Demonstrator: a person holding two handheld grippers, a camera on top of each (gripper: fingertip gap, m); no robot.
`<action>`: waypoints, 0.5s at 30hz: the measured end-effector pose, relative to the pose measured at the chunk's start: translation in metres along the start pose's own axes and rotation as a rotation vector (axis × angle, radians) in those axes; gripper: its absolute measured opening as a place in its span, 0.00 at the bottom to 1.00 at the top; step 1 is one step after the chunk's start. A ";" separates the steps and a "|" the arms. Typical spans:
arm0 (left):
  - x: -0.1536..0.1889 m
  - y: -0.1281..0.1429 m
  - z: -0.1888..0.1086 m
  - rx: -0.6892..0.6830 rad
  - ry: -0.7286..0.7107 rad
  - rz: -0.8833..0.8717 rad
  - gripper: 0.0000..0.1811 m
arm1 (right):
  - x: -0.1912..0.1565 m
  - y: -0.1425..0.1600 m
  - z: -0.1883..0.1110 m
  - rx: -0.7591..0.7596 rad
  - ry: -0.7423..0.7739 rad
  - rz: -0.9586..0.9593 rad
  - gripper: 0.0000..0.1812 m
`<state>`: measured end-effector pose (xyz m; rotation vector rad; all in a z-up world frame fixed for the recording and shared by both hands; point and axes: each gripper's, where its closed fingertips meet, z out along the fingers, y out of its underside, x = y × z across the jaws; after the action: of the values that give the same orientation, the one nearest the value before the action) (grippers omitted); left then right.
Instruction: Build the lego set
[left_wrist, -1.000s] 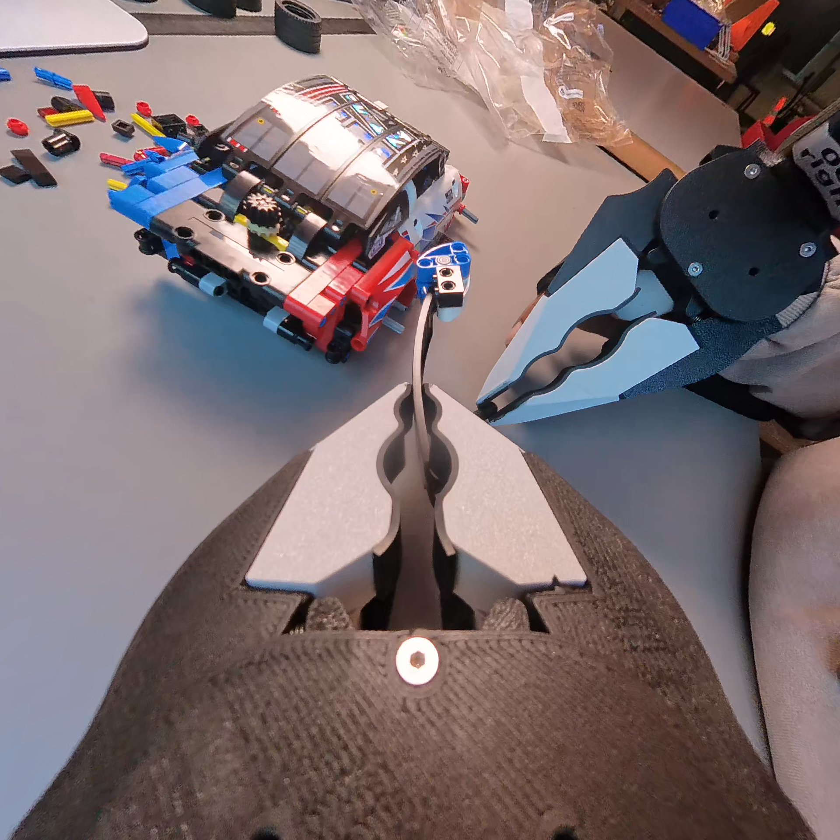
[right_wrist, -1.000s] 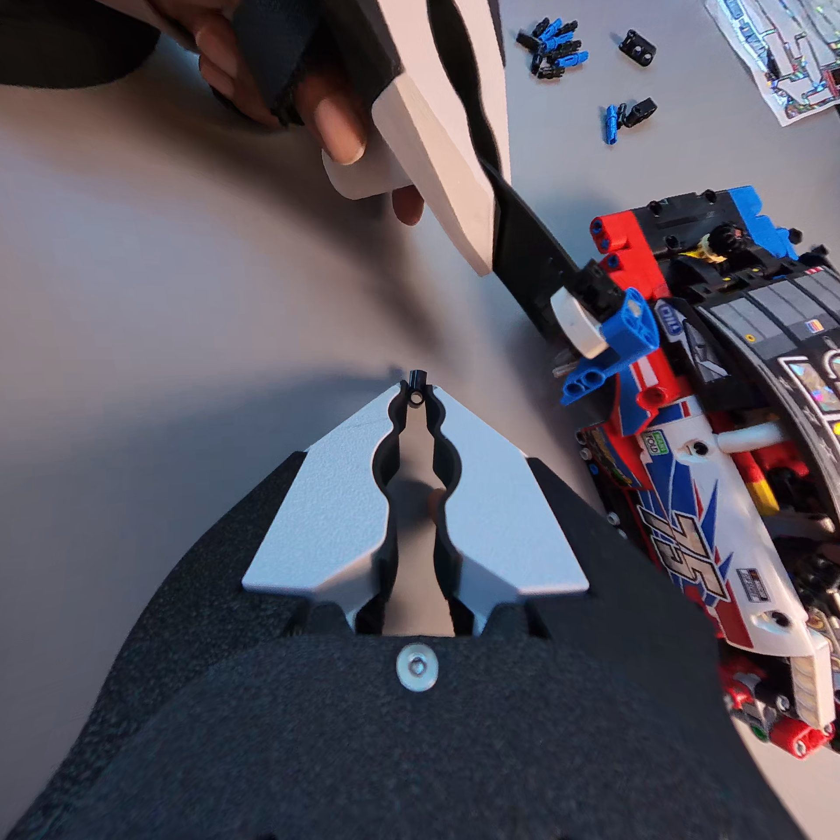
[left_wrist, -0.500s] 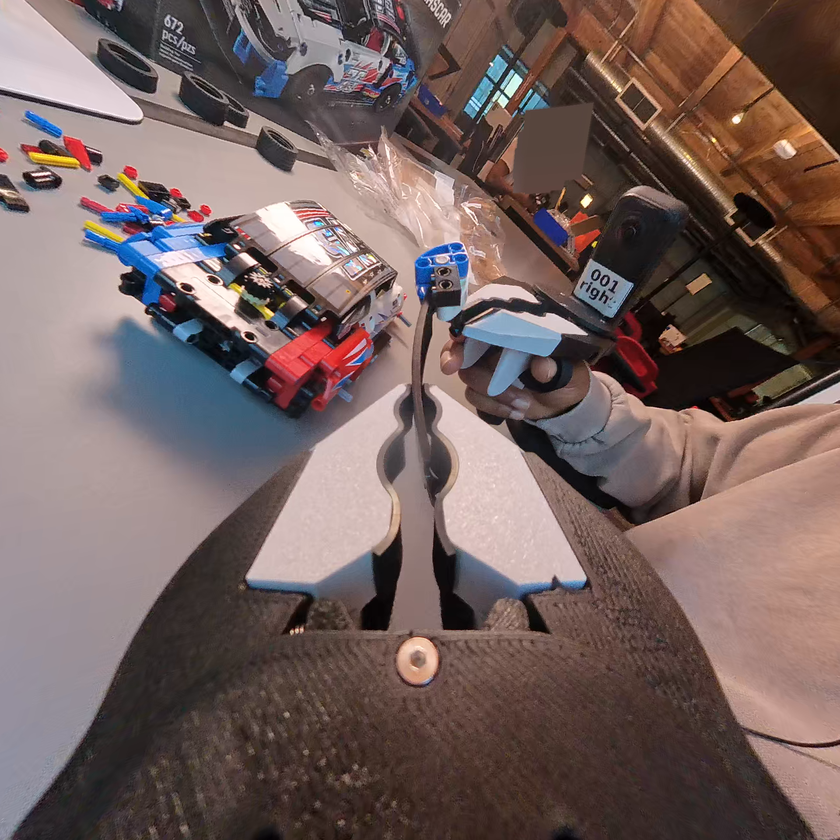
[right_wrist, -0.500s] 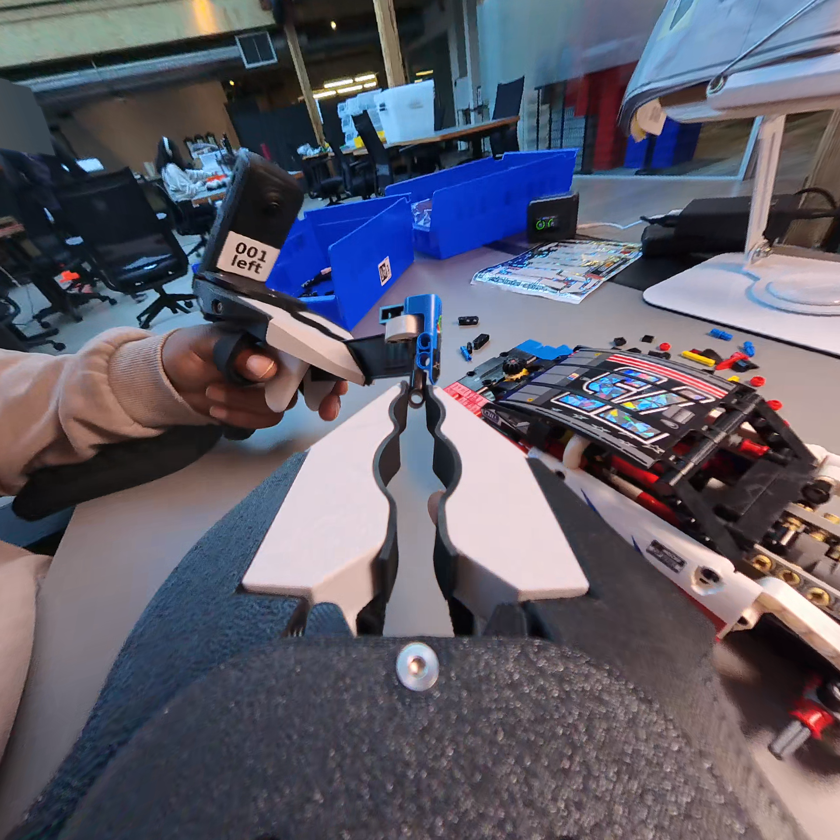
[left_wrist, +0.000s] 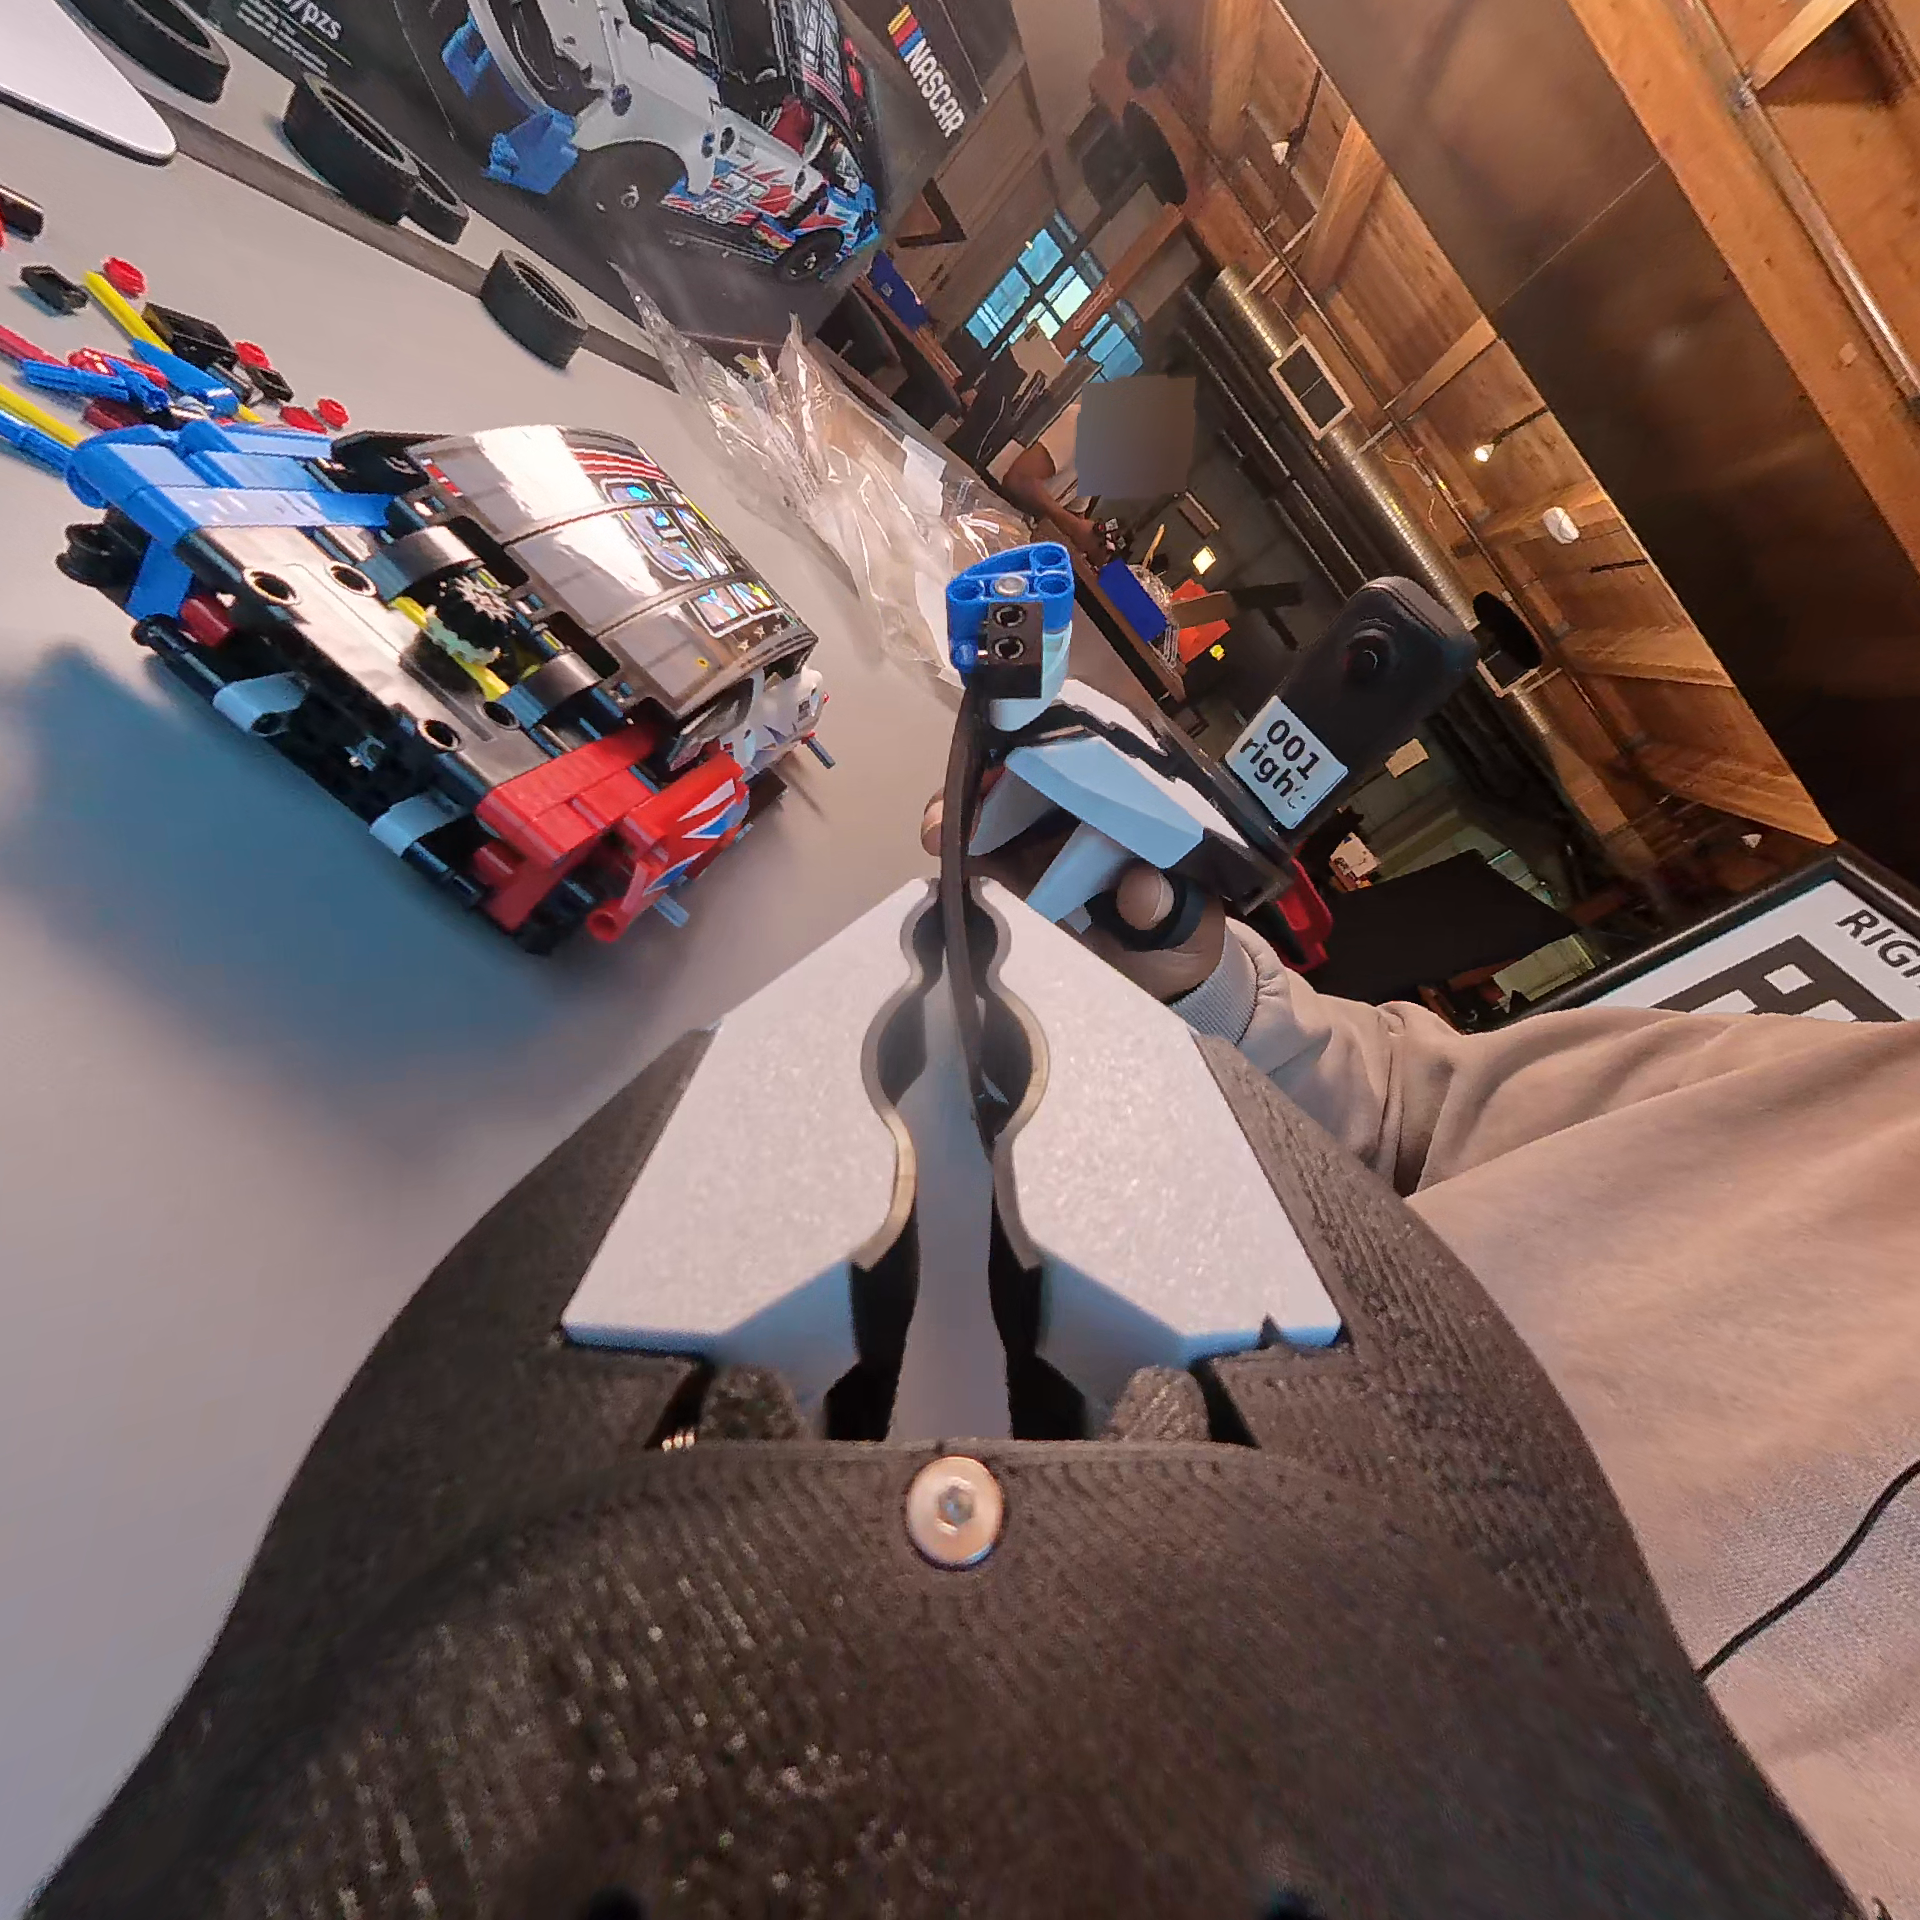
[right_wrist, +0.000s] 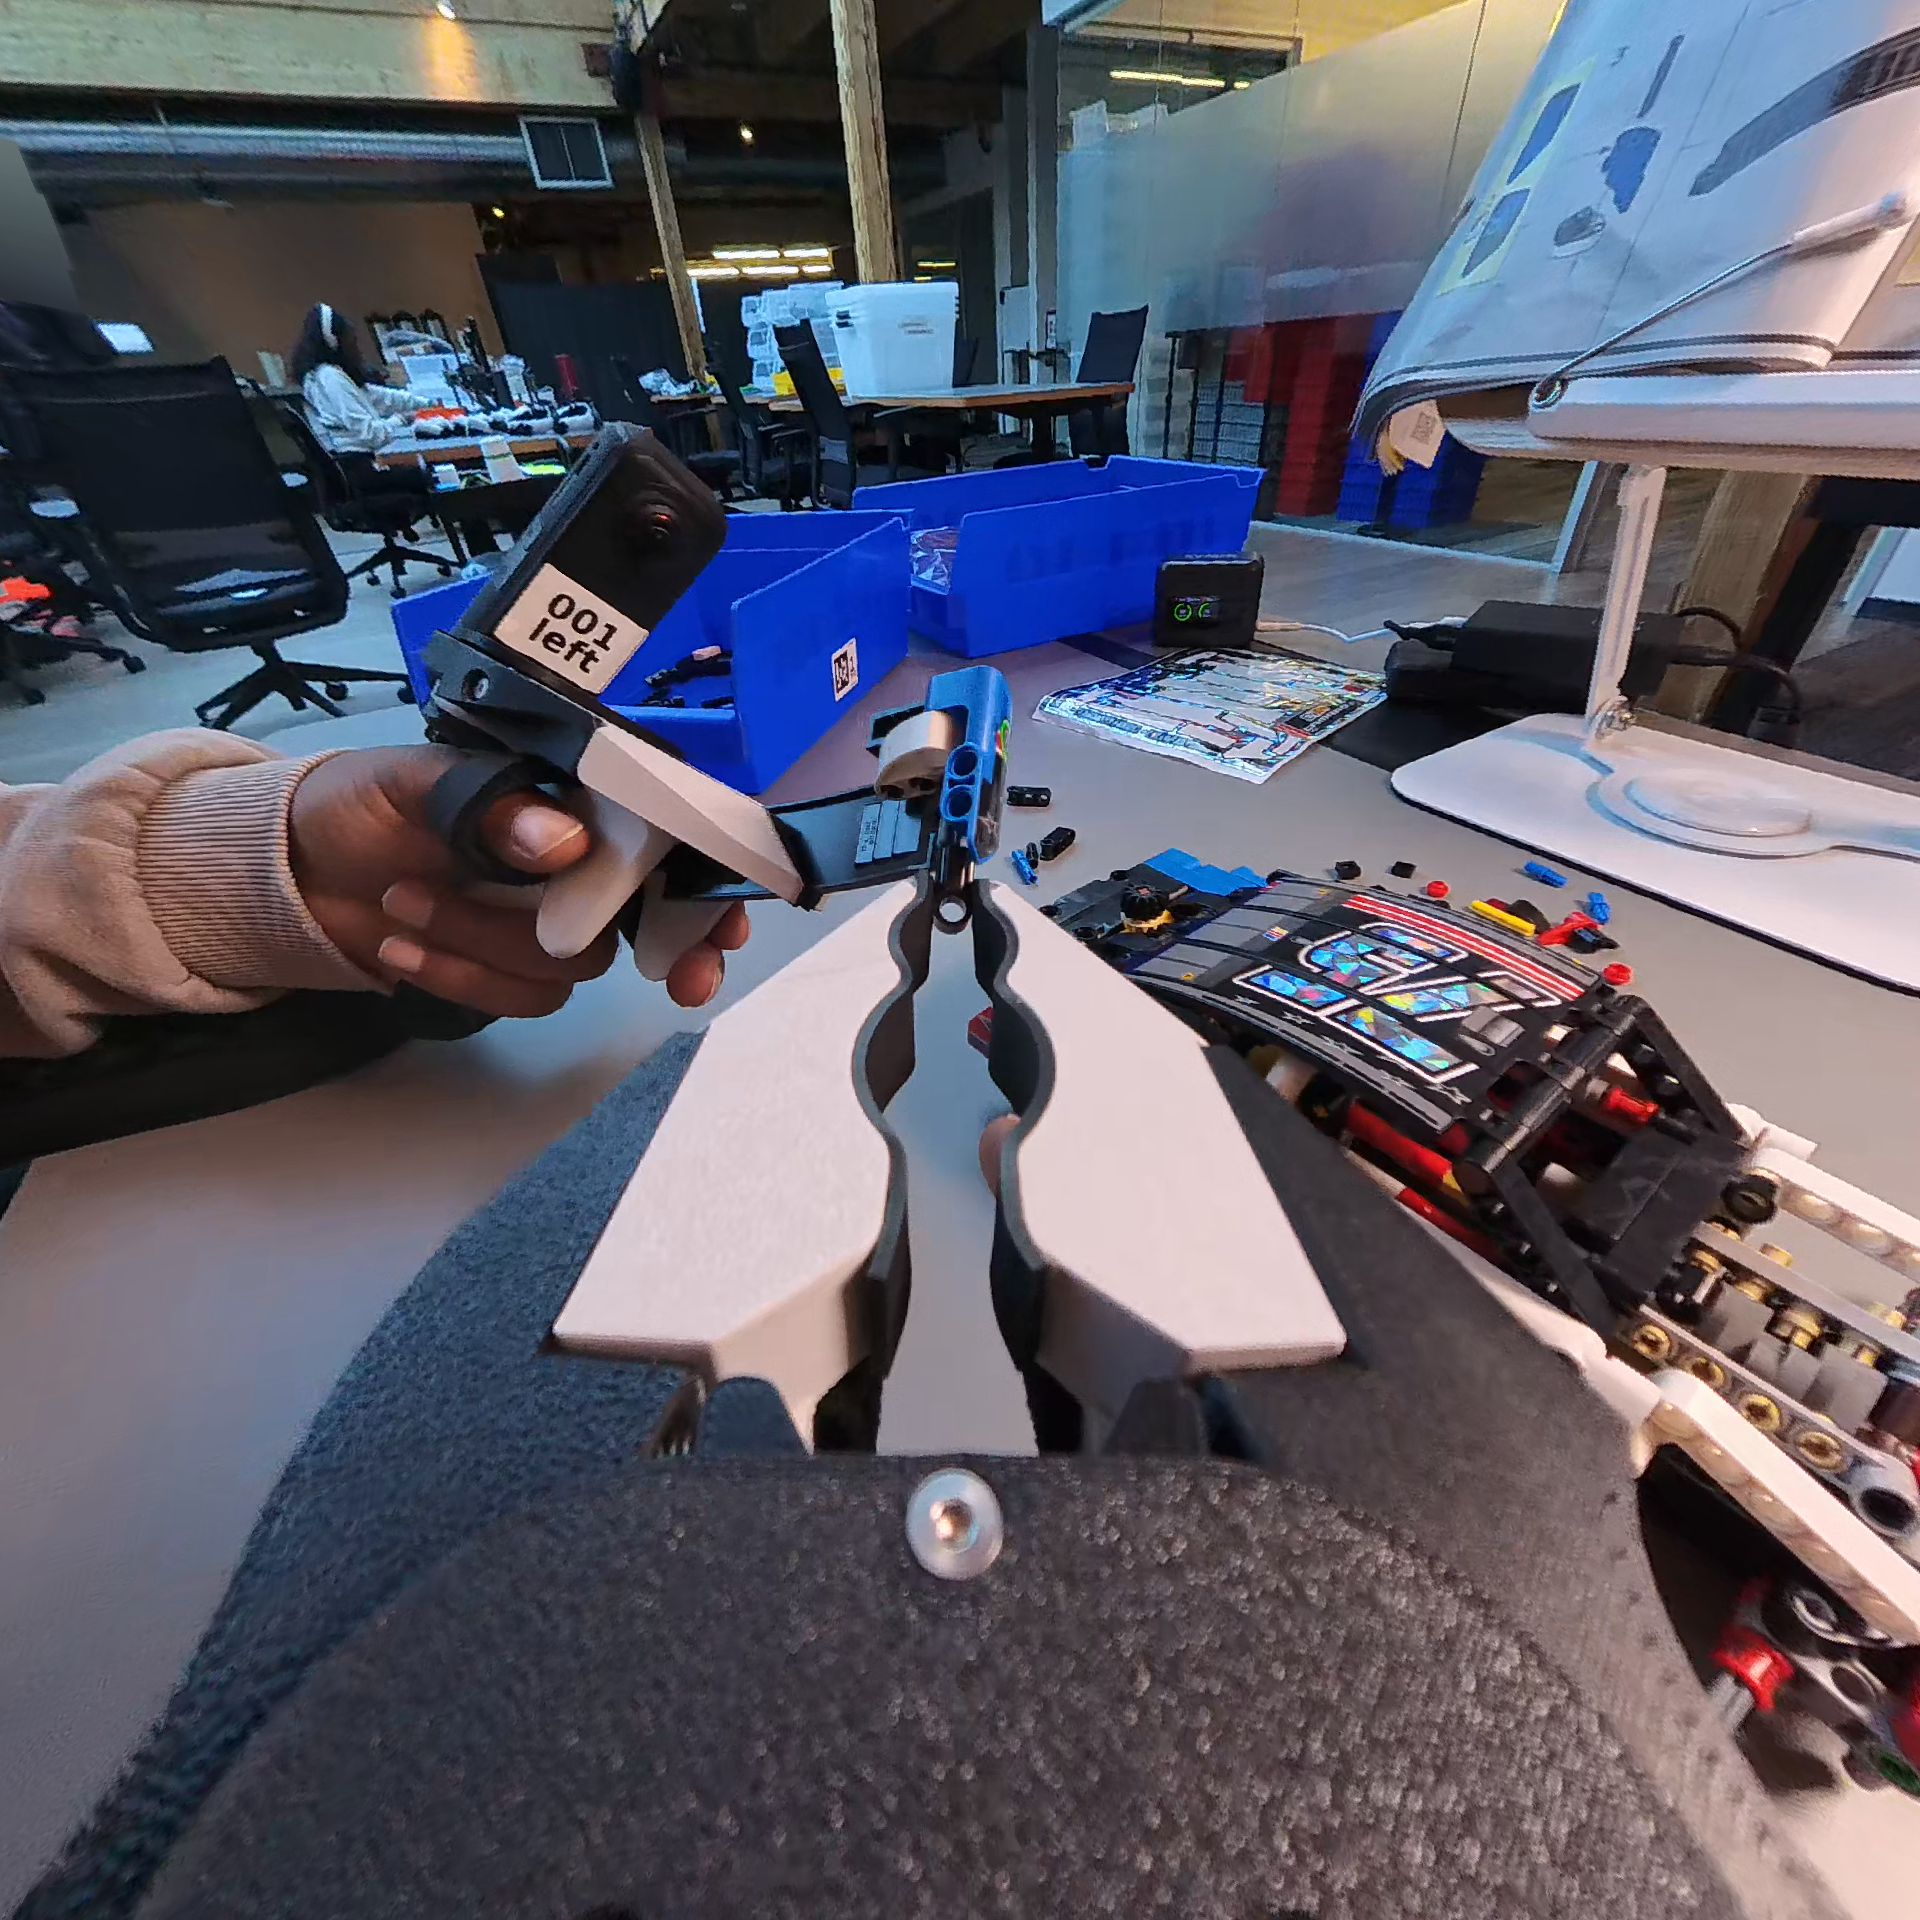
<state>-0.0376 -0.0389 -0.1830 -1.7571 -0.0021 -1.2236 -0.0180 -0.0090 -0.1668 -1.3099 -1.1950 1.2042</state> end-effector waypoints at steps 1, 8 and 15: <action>0.000 0.000 0.000 -0.001 -0.002 -0.004 0.00 | 0.000 0.001 0.001 -0.006 0.004 -0.007 0.02; -0.008 0.005 0.001 -0.009 -0.032 -0.024 0.00 | 0.001 0.005 0.003 -0.045 0.101 -0.210 0.02; -0.011 0.010 0.004 -0.022 -0.042 -0.027 0.00 | -0.001 0.009 0.005 -0.099 0.194 -0.409 0.02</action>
<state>-0.0355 -0.0368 -0.1979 -1.8073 -0.0368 -1.2095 -0.0226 -0.0104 -0.1760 -1.1518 -1.3136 0.7173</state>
